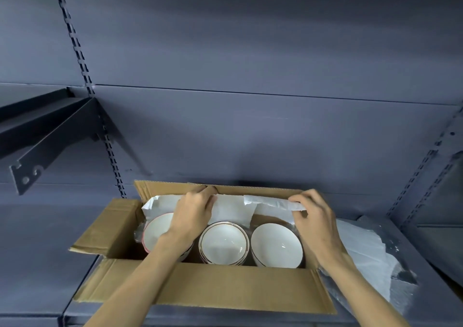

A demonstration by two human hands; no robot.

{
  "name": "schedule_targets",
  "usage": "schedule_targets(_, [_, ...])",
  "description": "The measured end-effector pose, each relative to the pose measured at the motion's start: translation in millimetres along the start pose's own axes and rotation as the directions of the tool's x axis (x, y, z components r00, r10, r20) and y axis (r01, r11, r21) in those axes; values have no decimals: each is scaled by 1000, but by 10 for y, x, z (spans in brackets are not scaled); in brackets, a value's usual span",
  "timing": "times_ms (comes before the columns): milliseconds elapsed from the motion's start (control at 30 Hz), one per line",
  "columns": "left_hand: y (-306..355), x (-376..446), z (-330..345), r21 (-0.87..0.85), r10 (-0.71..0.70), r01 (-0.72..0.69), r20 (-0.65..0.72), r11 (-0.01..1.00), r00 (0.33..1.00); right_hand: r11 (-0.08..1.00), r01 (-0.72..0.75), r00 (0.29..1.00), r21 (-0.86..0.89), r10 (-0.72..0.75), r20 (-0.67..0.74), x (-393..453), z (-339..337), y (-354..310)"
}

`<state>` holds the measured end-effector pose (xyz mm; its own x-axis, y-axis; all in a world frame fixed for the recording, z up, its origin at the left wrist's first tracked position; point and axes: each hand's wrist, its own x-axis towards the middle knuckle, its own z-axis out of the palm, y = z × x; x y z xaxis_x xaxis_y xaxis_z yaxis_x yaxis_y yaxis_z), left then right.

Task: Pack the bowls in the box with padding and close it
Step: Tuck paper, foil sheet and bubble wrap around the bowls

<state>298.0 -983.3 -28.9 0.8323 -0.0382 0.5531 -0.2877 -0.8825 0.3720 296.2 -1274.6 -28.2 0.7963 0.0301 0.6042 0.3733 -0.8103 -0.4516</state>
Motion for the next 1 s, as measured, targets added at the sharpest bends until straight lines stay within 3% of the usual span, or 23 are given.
schedule_targets(133, [-22,-40,-46,-35,6,-10,-104,999,995,999,4,993,36,1,-118,-3,17,-18])
schedule_targets(333, [-104,-42,8,53,44,-55,190,997,981,996,-23,991,-92,34,127,76,107,-45])
schedule_targets(500, [-106,45,-50,202,25,-63,185,977,982,982,50,971,-182,-6,238,107,259,-16])
schedule_targets(633, [-123,88,-57,263,-1,-73,271,962,962,983,100,985,-157,-76,155,56,304,27])
schedule_targets(767, [-120,25,55,292,-20,-74,309,954,951,975,62,958,-214,3,288,45,367,75])
schedule_targets(833, [-114,1,91,284,-25,-50,255,958,967,973,27,954,-230,43,296,71,362,86])
schedule_targets(1000, [-75,-31,52,160,39,-44,37,986,999,949,42,995,-312,-13,96,18,324,37])
